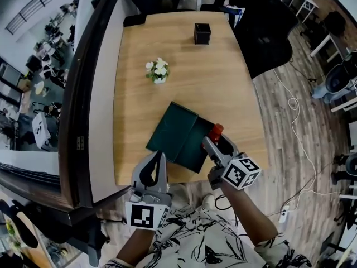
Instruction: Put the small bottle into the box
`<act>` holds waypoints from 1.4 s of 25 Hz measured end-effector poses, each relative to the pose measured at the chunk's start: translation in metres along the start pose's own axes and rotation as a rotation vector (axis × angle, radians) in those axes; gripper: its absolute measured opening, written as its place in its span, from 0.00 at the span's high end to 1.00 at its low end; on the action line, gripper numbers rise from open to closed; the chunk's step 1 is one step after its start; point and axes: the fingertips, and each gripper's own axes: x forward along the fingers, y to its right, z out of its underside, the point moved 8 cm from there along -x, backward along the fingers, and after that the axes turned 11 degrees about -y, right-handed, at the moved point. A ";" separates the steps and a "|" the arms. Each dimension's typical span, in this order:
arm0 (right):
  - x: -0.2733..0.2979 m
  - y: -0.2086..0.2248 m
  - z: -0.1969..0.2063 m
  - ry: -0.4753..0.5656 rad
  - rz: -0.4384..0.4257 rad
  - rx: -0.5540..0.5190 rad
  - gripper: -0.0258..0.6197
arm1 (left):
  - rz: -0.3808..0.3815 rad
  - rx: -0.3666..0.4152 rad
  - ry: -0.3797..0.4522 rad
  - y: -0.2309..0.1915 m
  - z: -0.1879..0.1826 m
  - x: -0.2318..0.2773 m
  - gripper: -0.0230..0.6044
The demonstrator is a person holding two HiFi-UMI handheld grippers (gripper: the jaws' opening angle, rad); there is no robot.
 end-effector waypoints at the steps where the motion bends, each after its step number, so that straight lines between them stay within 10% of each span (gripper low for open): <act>1: 0.011 0.007 0.008 -0.031 0.016 0.036 0.61 | 0.007 0.001 0.000 -0.003 0.001 0.005 0.97; 13: 0.079 0.059 0.089 -0.316 0.250 0.431 0.61 | 0.056 -0.014 0.001 -0.030 0.018 0.015 0.97; 35: 0.108 0.073 0.115 -0.521 0.476 0.589 0.60 | 0.096 -0.005 -0.035 -0.060 0.028 0.038 0.97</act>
